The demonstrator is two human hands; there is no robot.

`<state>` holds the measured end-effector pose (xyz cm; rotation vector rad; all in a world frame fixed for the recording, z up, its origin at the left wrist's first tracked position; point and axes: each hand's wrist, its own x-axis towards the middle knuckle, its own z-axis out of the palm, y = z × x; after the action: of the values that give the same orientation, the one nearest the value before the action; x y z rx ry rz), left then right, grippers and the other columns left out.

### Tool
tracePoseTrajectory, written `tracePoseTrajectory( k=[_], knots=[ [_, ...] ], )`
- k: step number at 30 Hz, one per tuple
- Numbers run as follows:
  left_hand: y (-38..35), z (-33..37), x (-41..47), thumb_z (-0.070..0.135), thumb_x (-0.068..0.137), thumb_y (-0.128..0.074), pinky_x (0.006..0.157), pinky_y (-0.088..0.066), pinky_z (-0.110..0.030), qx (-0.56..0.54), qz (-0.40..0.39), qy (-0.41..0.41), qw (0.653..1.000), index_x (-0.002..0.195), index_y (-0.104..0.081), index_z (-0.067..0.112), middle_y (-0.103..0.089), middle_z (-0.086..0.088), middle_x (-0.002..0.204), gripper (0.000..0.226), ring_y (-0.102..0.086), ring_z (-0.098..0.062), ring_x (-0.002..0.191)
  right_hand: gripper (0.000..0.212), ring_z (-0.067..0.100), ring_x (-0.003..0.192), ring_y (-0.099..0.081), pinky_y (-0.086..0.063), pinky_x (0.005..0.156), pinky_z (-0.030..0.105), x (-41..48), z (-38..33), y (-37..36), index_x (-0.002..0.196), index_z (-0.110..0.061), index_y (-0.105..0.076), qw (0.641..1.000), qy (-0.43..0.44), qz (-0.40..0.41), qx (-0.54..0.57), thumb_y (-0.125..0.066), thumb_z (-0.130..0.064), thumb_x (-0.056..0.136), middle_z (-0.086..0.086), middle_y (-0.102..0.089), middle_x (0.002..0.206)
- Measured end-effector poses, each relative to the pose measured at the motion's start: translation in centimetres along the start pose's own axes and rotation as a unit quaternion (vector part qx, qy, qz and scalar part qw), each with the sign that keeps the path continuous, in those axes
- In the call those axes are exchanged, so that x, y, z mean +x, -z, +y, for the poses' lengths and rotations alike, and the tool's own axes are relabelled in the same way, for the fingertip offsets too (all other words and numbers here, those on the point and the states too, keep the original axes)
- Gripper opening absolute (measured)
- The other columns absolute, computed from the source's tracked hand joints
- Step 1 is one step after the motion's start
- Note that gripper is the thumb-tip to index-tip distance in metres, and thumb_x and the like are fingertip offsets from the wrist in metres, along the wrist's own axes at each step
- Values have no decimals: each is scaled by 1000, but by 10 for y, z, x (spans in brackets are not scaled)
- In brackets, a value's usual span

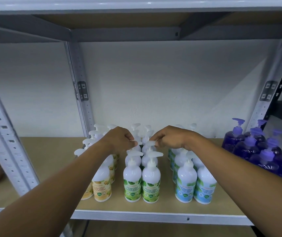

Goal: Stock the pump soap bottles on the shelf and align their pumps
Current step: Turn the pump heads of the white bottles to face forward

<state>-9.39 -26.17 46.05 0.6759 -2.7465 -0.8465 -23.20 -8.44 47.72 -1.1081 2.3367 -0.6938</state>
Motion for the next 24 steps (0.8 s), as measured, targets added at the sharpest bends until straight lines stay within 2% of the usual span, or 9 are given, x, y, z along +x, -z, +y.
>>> tracePoseTrajectory(
  k=[3, 6, 9, 12, 14, 15, 17, 20, 24],
  knots=[
    [0, 1, 0, 36, 88, -74, 77, -48, -23, -2, 2, -1, 1000, 102, -70, 17, -69, 5, 94, 24, -64, -15, 92, 37, 17, 125, -53, -42, 108, 32, 0, 0, 1, 125, -27, -69, 1000, -2, -7, 2, -58, -12, 93, -5, -62, 132],
    [3, 0, 2, 39, 88, -74, 73, -50, -24, -7, -10, 3, 1000, 101, -67, 17, -73, 4, 90, 27, -66, -15, 88, 36, 15, 121, -52, -40, 99, 25, -2, -1, 5, 127, -25, -67, 1000, -2, -3, 23, -57, -13, 95, -7, -59, 128],
    [10, -2, 9, 44, 86, -74, 80, -57, -35, -49, 9, 29, 998, 102, -60, 19, -77, -4, 86, 33, -73, -20, 81, 25, 15, 115, -57, -42, 96, 27, 6, 5, 9, 116, -27, -71, 995, 10, 75, 62, -60, -19, 94, -7, -62, 122],
    [14, -3, 18, 45, 85, -75, 72, -57, -32, -58, 61, 54, 995, 104, -59, 20, -74, -7, 89, 35, -75, -24, 82, 20, 16, 113, -57, -36, 104, 41, 19, 10, 6, 111, -37, -67, 986, -2, 158, -49, -60, -41, 93, -13, -66, 118],
    [12, -3, 25, 47, 83, -75, 63, -54, -26, -58, 61, 58, 995, 105, -60, 19, -73, -6, 90, 39, -74, -22, 80, 30, 16, 117, -56, -31, 103, 42, 22, 10, 3, 123, -40, -60, 980, -14, 163, -116, -55, -48, 95, -15, -65, 122],
    [11, -3, 28, 49, 82, -75, 64, -54, -26, -53, 56, 58, 995, 106, -61, 19, -72, -5, 93, 41, -73, -21, 80, 35, 17, 119, -55, -29, 102, 42, 25, 9, 2, 129, -40, -57, 979, -16, 157, -131, -53, -50, 96, -15, -64, 125],
    [8, -2, 35, 52, 81, -75, 74, -57, -29, -36, 46, 56, 997, 109, -62, 20, -71, -3, 98, 44, -73, -19, 84, 43, 18, 123, -53, -27, 101, 42, 29, 8, 0, 139, -40, -50, 977, -17, 143, -158, -48, -53, 98, -15, -62, 129],
    [3, -2, 44, 51, 82, -75, 91, -56, -35, -18, 34, 56, 998, 110, -63, 20, -73, -2, 100, 43, -72, -18, 89, 49, 19, 125, -52, -27, 102, 43, 37, 9, -2, 143, -41, -46, 977, -28, 117, -175, -44, -58, 97, -15, -62, 131],
    [-3, 0, 51, 39, 87, -75, 94, -54, -33, -4, 25, 48, 999, 104, -71, 12, -78, -3, 85, 32, -73, -15, 83, 46, 19, 124, -52, -28, 104, 44, 43, 9, -3, 139, -42, -50, 977, -30, 112, -179, -44, -60, 97, -14, -63, 131]
  ],
)
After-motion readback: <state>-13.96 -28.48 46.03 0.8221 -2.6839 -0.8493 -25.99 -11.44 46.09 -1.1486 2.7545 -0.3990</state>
